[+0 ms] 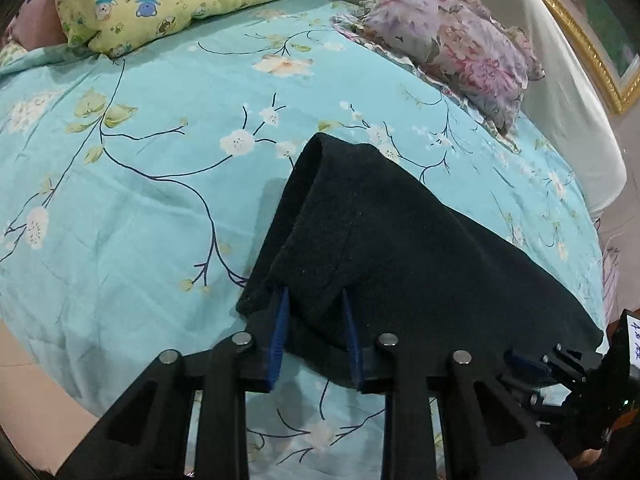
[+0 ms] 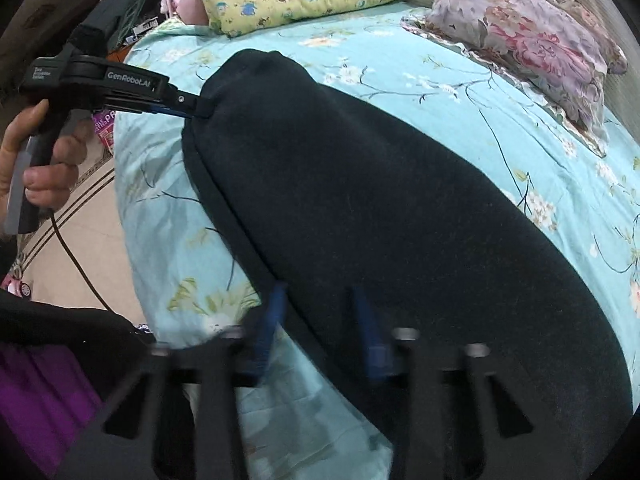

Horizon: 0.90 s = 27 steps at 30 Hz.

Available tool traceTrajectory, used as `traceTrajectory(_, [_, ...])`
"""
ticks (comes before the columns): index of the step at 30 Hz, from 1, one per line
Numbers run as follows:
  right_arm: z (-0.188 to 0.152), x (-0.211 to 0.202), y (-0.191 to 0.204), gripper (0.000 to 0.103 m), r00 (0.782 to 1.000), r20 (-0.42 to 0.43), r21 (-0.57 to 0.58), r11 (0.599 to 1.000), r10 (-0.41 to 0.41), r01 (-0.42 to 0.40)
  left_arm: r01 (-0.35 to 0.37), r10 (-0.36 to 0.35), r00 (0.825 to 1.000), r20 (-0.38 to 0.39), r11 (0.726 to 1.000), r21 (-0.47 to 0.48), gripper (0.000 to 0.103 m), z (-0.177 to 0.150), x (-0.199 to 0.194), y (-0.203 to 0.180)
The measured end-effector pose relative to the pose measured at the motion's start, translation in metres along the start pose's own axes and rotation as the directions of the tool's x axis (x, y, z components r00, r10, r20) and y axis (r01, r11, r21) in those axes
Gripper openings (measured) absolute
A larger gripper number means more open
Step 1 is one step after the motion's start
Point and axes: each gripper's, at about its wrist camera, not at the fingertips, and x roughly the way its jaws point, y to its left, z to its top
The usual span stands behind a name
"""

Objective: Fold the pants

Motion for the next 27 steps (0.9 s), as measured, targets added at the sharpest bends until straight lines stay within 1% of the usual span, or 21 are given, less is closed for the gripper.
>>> traceTrajectory(2, [-0.001, -0.005, -0.005, 0.007, 0.999, 0.014, 0.031, 0.999, 0.037, -0.037, 0.013, -0.013, 1.0, 0.016, 1.0, 0.017, 0.02, -0.002, -0.007, -0.002])
traceTrajectory(3, [-0.001, -0.008, -0.005, 0.006, 0.999, 0.02, 0.036, 0.998, 0.046, -0.047, 0.017, -0.017, 1.0, 0.022, 1.0, 0.025, 0.019, -0.003, -0.012, -0.002])
traceTrajectory(6, [0.002, -0.025, 0.0, 0.006, 0.996, 0.048, 0.031, 0.997, 0.07, -0.071, 0.025, -0.027, 0.999, 0.042, 0.998, 0.054, 0.018, -0.008, -0.033, -0.004])
traceTrajectory(8, [0.003, -0.037, 0.004, 0.006, 0.993, 0.065, 0.012, 0.995, 0.095, -0.096, 0.024, -0.027, 0.999, 0.047, 0.998, 0.062, 0.018, -0.012, -0.04, -0.002])
traceTrajectory(10, [0.001, -0.038, 0.007, 0.006, 0.993, 0.055, 0.006, 0.994, 0.107, -0.107, 0.026, -0.028, 0.999, 0.04, 0.998, 0.058, 0.018, -0.016, -0.037, 0.003])
traceTrajectory(12, [-0.002, -0.027, 0.008, 0.006, 0.995, 0.025, 0.0, 0.995, 0.101, -0.101, 0.02, -0.02, 1.0, 0.01, 0.999, 0.043, 0.019, -0.02, -0.024, 0.008])
traceTrajectory(13, [-0.003, -0.019, 0.008, 0.006, 0.995, 0.007, 0.001, 0.995, 0.095, -0.095, 0.015, -0.016, 1.0, 0.009, 0.999, 0.043, 0.02, -0.021, -0.02, 0.008])
traceTrajectory(14, [-0.004, -0.012, 0.007, 0.009, 0.996, -0.011, 0.008, 0.996, 0.089, -0.089, 0.003, -0.004, 1.0, 0.012, 0.999, 0.05, 0.022, -0.023, -0.018, 0.008])
traceTrajectory(15, [-0.004, -0.006, 0.005, 0.01, 0.995, -0.028, 0.024, 0.995, 0.095, -0.094, -0.009, 0.008, 1.0, 0.014, 0.998, 0.059, 0.025, -0.025, -0.017, 0.008])
traceTrajectory(16, [-0.004, -0.004, 0.004, 0.012, 0.994, -0.036, 0.038, 0.994, 0.101, -0.1, -0.003, 0.002, 1.0, 0.016, 0.998, 0.065, 0.026, -0.026, -0.019, 0.007])
traceTrajectory(17, [-0.003, -0.004, 0.003, 0.018, 0.993, -0.034, 0.053, 0.992, 0.114, -0.112, 0.006, -0.008, 1.0, 0.019, 0.998, 0.065, 0.026, -0.028, -0.022, 0.008])
traceTrajectory(18, [-0.001, -0.008, 0.001, 0.023, 0.99, -0.022, 0.065, 0.988, 0.139, -0.138, 0.003, -0.004, 1.0, 0.021, 0.998, 0.06, 0.034, -0.028, -0.025, 0.01])
traceTrajectory(19, [0.0, -0.012, 0.0, 0.024, 0.987, -0.01, 0.072, 0.985, 0.159, -0.158, -0.008, 0.007, 1.0, 0.023, 0.999, 0.048, 0.043, -0.029, -0.027, 0.013])
traceTrajectory(20, [0.005, -0.02, -0.004, 0.027, 0.983, 0.014, 0.083, 0.979, 0.185, -0.186, -0.017, 0.016, 0.999, 0.028, 0.999, 0.032, 0.046, -0.03, -0.03, 0.017])
traceTrajectory(21, [0.01, -0.026, -0.008, 0.029, 0.981, 0.034, 0.091, 0.977, 0.193, -0.195, -0.017, 0.016, 0.999, 0.029, 1.0, 0.021, 0.048, -0.03, -0.032, 0.02])
traceTrajectory(23, [0.022, -0.035, -0.022, 0.03, 0.979, 0.069, 0.127, 0.972, 0.191, -0.198, 0.007, -0.006, 1.0, 0.021, 1.0, -0.012, 0.048, -0.031, -0.033, 0.026])
traceTrajectory(25, [0.033, -0.041, -0.043, 0.03, 0.978, 0.097, 0.191, 0.961, 0.183, -0.199, 0.022, -0.022, 1.0, 0.013, 0.999, -0.036, 0.049, -0.03, -0.029, 0.029])
traceTrajectory(27, [0.047, -0.041, -0.074, 0.03, 0.977, 0.125, 0.277, 0.939, 0.173, -0.202, 0.037, -0.037, 0.999, 0.003, 0.998, -0.057, 0.05, -0.026, -0.023, 0.029])
